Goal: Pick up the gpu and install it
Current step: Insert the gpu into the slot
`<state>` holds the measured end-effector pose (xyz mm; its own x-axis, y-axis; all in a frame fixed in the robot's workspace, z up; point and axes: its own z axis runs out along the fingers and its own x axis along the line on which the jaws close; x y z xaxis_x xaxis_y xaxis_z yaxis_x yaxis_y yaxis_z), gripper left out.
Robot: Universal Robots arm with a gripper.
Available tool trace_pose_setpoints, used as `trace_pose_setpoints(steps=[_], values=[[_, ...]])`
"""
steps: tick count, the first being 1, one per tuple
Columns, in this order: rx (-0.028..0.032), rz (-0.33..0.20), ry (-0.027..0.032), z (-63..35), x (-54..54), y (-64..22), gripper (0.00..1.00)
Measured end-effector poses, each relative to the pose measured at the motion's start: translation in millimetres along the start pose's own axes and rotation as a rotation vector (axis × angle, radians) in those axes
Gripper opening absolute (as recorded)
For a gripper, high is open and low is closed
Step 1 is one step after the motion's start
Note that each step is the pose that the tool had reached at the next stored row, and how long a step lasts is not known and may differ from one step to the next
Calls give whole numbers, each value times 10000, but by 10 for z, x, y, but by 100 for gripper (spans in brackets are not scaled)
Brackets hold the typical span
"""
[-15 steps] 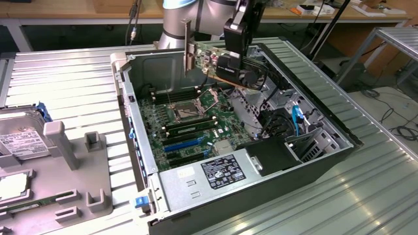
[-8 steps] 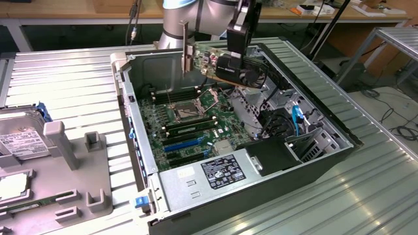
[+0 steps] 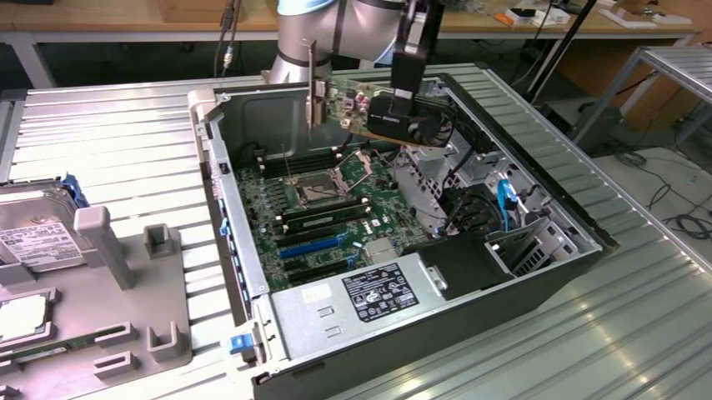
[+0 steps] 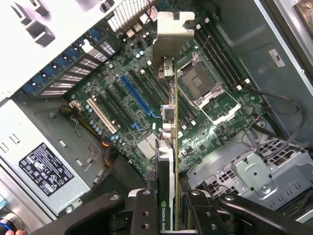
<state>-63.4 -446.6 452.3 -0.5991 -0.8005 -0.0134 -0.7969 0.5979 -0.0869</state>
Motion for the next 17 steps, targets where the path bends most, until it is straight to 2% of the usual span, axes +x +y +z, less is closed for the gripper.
trace_pose_setpoints(steps=[9,17], values=[[-11,-855,-74,-1,4,5,27],[-28,-2092,-183,-1,10,13,27]])
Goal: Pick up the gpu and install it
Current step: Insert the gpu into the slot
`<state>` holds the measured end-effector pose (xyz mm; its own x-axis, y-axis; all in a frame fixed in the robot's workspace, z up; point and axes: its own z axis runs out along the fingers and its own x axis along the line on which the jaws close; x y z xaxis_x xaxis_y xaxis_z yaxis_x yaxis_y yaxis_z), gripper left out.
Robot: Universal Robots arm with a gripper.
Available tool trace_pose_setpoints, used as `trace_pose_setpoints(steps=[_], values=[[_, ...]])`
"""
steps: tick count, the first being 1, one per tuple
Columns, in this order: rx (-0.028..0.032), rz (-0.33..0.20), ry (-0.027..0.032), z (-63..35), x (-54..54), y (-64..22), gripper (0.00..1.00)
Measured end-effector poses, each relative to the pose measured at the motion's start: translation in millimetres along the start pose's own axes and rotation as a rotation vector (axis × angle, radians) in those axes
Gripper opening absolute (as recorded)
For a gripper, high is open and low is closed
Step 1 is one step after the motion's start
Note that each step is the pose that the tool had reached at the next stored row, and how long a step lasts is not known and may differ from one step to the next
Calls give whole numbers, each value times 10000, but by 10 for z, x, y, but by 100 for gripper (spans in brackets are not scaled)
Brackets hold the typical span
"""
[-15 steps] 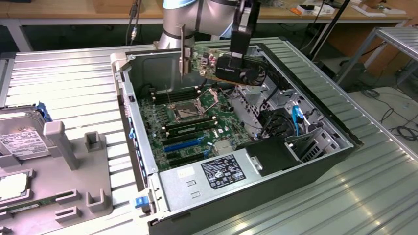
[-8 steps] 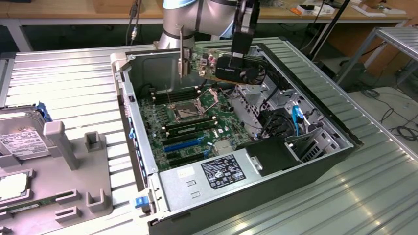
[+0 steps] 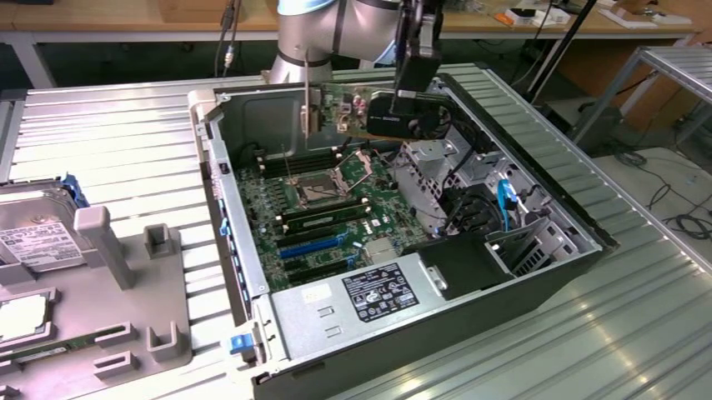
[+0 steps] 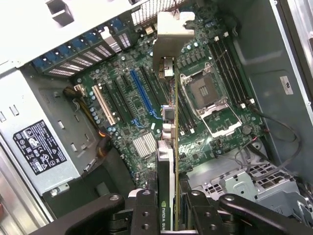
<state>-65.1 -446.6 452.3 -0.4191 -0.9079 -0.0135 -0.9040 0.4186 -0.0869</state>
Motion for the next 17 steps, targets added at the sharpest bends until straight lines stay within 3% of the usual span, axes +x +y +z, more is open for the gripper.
trace_pose_setpoints(steps=[17], values=[[-27,-1988,-173,-3,14,30,27]])
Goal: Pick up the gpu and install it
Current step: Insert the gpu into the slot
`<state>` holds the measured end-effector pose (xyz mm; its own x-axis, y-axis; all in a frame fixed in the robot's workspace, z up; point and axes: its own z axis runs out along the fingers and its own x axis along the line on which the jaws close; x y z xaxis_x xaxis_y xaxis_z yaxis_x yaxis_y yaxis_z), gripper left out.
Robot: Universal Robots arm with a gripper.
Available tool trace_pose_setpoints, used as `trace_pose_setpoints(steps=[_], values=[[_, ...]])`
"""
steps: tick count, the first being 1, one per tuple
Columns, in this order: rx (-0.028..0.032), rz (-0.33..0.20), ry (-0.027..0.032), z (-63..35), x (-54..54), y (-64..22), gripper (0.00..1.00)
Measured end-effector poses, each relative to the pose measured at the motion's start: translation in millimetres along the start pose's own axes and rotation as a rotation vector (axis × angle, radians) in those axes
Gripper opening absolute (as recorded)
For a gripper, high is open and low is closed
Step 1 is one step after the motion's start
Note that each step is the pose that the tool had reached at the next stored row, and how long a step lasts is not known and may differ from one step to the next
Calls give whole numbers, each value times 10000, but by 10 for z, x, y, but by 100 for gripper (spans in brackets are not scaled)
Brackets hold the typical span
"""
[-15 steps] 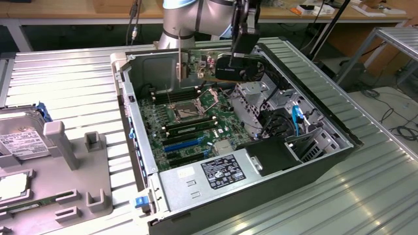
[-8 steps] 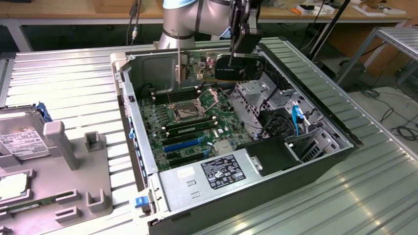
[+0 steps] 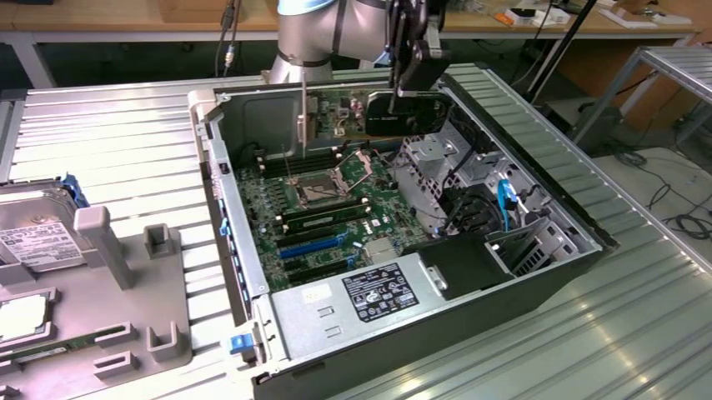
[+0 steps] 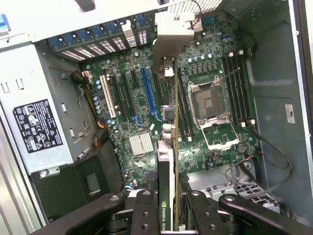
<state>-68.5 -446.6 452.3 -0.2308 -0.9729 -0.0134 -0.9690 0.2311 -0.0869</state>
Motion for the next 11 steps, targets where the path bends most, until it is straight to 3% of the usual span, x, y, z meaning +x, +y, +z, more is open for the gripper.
trace_pose_setpoints(steps=[11], values=[[-15,-814,-72,0,-1,8,27]])
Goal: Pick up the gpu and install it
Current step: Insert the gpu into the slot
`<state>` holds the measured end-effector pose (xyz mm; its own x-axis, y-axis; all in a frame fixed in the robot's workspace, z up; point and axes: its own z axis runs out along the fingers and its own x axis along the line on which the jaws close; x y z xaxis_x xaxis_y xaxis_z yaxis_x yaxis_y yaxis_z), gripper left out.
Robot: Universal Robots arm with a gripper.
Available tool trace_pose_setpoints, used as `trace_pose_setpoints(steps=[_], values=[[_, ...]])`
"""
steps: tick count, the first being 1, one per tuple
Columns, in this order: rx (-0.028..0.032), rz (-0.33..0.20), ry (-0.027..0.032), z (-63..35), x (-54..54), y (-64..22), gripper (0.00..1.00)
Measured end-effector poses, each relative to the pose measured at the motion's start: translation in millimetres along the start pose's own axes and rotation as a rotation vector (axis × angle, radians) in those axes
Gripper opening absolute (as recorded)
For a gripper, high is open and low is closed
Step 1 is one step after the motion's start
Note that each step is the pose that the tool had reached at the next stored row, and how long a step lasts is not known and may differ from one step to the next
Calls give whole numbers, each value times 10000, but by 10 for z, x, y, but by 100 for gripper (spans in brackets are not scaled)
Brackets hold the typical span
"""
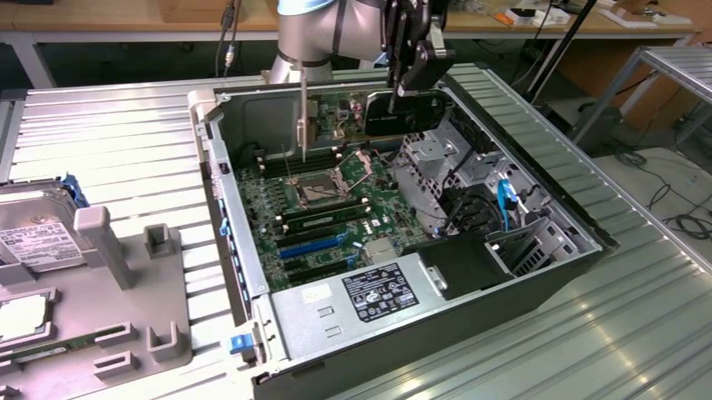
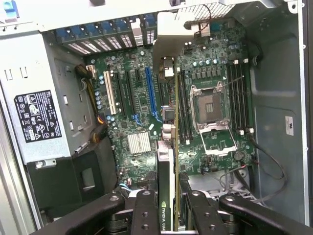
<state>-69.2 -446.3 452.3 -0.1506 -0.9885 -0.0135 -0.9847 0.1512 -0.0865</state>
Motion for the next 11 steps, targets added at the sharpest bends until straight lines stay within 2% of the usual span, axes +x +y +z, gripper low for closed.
trace_pose_setpoints(steps=[6,7,11], values=[[-106,-181,12,-1,-1,0,27],[-170,-204,28,0,-5,0,27],[-329,-356,49,-1,-8,1,27]])
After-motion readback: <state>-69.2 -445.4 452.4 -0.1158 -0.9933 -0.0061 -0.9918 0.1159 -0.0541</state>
